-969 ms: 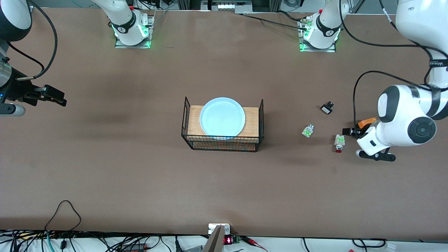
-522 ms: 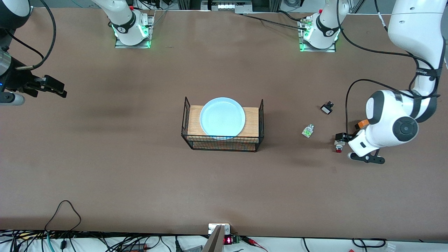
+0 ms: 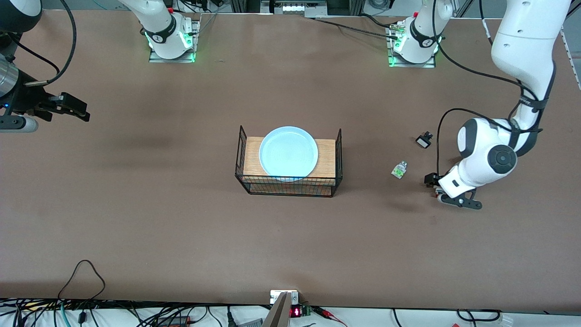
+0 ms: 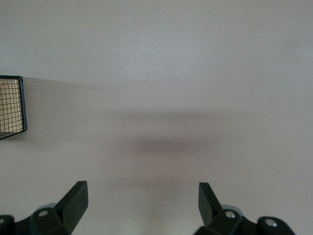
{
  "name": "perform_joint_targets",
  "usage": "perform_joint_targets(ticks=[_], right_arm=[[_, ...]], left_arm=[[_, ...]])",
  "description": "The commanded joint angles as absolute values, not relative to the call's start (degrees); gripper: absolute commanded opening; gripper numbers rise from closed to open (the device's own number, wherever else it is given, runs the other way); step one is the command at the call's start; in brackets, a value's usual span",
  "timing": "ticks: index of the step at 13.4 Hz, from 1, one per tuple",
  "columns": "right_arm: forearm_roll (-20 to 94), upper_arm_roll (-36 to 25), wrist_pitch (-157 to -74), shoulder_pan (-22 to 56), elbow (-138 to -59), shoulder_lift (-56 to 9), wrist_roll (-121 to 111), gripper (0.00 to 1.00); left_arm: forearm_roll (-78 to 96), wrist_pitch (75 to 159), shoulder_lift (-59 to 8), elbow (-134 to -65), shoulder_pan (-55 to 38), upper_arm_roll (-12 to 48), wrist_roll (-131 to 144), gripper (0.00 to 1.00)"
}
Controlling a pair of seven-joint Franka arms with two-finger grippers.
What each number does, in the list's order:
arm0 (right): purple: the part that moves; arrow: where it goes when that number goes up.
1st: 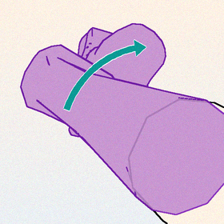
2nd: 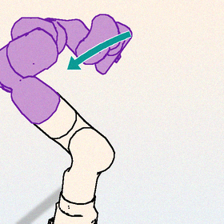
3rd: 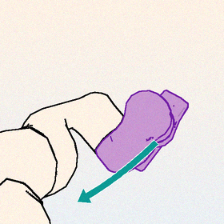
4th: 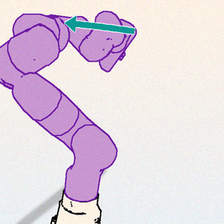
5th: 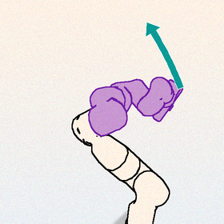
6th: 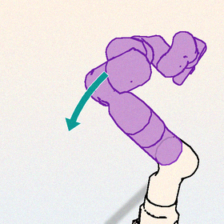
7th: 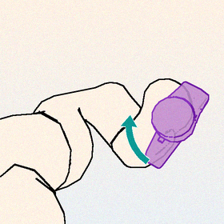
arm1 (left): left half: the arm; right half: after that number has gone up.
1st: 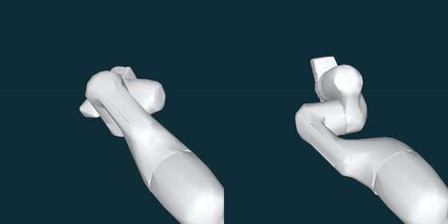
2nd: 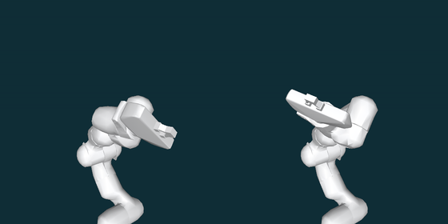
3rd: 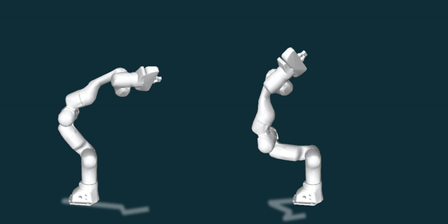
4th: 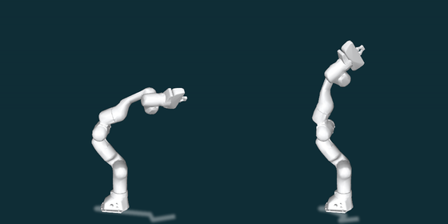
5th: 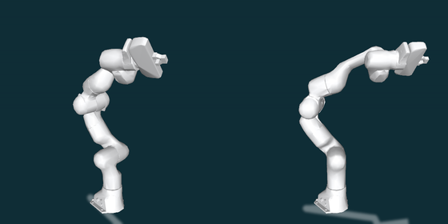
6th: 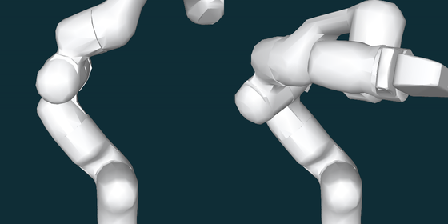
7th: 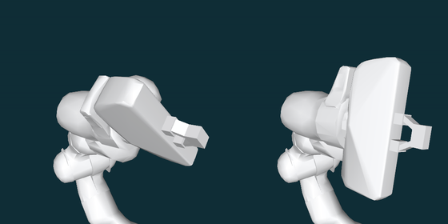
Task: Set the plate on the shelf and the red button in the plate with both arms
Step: 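Reach the left gripper down to the red-capped push button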
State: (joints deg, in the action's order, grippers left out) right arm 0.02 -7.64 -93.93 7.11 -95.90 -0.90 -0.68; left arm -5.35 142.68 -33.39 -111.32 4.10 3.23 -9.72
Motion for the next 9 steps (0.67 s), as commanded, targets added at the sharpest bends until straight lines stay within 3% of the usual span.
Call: perform_joint_targets(ticks=[1, 4, 6, 9], right_arm=[[-0.9, -7.3, -93.2, 7.0, -95.4, -0.2, -1.1, 1.0], [-0.9, -7.3, -93.2, 7.1, -95.3, -0.2, -1.1, 1.0], [-0.9, -7.3, -93.0, 7.0, -95.3, -0.2, -1.1, 1.0], [-0.8, -7.3, -92.7, 7.1, -95.2, -0.2, -1.1, 1.0]], left_arm=[[-6.4, 142.7, -33.4, -112.3, 4.6, 3.4, -11.9, 0.65], [-6.3, 138.7, -33.0, -111.6, 4.8, 3.4, -11.3, 0.24], [-6.3, 138.4, -32.8, -111.0, 5.0, 3.4, -11.6, 0.07], [-6.2, 131.3, -30.9, -105.7, 5.6, 3.4, -11.2, 0.02]])
